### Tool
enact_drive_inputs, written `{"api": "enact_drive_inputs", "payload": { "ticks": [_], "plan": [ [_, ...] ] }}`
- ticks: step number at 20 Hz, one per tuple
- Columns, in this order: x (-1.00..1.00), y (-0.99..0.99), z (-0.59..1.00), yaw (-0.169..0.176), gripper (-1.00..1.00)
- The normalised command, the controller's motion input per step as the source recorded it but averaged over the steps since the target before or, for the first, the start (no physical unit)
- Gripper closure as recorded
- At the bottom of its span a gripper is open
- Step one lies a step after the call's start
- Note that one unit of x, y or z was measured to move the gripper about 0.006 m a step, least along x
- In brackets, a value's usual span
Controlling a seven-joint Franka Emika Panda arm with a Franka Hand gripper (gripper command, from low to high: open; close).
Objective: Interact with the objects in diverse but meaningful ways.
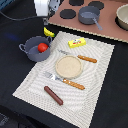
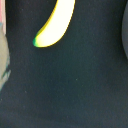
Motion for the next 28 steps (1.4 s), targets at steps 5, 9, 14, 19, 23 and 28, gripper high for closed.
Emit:
{"api": "enact_drive_inputs", "payload": {
  "ticks": [5,9,14,19,23,28],
  "plan": [
    [-0.11,0.0,-0.21,-0.104,-1.0],
    [-0.08,0.0,-0.25,-0.094,-1.0],
    [-0.11,0.0,-0.32,-0.065,-1.0],
    [-0.08,0.0,-0.36,-0.053,-1.0],
    [-0.08,0.01,-0.37,-0.048,-1.0],
    [-0.15,0.06,-0.42,-0.036,-1.0]
  ]
}}
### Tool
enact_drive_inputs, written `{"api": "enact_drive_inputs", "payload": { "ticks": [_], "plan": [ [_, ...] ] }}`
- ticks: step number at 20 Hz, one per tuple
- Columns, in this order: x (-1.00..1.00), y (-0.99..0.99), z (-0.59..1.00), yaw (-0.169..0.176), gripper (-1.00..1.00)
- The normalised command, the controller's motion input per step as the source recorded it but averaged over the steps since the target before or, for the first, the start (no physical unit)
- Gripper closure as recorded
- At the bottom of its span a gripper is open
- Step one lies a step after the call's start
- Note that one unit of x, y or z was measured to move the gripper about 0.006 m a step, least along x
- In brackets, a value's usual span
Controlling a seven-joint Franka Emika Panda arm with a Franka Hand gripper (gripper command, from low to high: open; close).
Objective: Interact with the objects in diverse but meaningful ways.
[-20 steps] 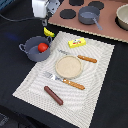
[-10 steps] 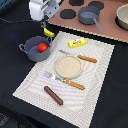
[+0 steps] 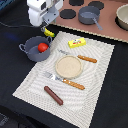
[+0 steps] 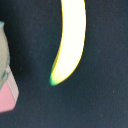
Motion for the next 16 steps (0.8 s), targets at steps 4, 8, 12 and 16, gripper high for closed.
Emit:
{"api": "enact_drive_inputs", "payload": {
  "ticks": [4,8,12,16],
  "plan": [
    [-0.25,0.11,-0.4,-0.004,-1.0],
    [-0.26,0.13,-0.39,0.0,-1.0],
    [-0.25,0.13,-0.34,0.0,-1.0],
    [-0.26,0.1,-0.33,0.0,1.0]
  ]
}}
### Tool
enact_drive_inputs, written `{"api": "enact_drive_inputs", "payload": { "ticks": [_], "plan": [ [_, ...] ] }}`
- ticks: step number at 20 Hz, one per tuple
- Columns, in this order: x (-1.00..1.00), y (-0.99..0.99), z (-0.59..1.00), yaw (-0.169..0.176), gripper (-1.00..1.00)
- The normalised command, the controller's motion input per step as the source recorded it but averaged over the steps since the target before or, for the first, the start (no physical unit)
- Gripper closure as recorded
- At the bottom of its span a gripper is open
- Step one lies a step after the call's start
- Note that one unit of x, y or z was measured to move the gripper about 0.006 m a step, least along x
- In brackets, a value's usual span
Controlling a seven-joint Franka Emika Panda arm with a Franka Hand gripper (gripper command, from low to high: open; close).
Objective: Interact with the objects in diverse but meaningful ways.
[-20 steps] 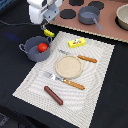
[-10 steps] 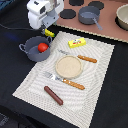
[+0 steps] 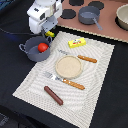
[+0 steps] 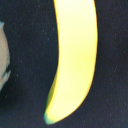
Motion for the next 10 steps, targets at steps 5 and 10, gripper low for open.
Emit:
{"api": "enact_drive_inputs", "payload": {
  "ticks": [5,10],
  "plan": [
    [-0.23,0.06,-0.25,0.0,1.0],
    [-0.23,0.05,-0.29,0.0,1.0]
  ]
}}
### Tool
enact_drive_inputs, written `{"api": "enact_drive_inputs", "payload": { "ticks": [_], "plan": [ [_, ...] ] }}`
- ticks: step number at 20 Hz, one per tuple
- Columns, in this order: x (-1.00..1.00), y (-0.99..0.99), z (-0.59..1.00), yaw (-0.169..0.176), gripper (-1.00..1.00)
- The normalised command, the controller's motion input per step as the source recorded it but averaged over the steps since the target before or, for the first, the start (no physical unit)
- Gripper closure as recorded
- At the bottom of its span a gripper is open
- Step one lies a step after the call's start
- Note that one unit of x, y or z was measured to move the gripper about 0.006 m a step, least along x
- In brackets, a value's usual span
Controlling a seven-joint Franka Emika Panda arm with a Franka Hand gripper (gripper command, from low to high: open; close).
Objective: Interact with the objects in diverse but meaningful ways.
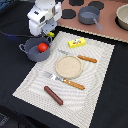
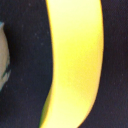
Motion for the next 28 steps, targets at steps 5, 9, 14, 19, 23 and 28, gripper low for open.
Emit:
{"api": "enact_drive_inputs", "payload": {
  "ticks": [5,9,14,19,23,28],
  "plan": [
    [-0.22,0.02,-0.3,0.0,1.0],
    [-0.15,0.02,-0.26,0.0,1.0],
    [-0.11,0.01,-0.13,0.0,1.0],
    [0.01,0.17,0.85,0.001,1.0],
    [0.0,0.08,0.95,0.0,1.0],
    [0.0,0.0,0.7,0.0,1.0]
  ]
}}
